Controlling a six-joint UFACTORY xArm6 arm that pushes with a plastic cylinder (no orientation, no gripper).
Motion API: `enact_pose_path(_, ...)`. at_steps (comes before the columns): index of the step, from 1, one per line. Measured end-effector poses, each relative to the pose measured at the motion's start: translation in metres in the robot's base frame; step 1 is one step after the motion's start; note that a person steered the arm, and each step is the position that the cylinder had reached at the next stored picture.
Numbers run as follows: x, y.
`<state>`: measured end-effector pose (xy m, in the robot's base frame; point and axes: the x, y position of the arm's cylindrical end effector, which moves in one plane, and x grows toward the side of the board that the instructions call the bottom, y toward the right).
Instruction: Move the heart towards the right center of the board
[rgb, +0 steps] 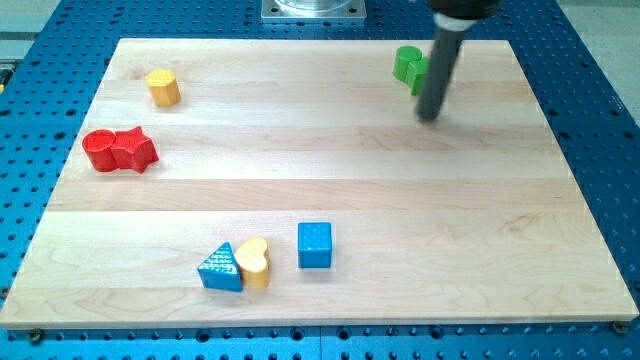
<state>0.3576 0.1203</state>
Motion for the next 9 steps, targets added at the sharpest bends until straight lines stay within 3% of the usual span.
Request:
enact_pose_path(2,0.074,-0.137)
enact_pose_path(3,0.135,-0.178)
enact_pose_path(4,0.191,-0.179)
enact_pose_path(7,0.235,-0.124)
enact_pose_path(8,0.261,-0.154)
enact_pose_path(9,0.260,-0.171)
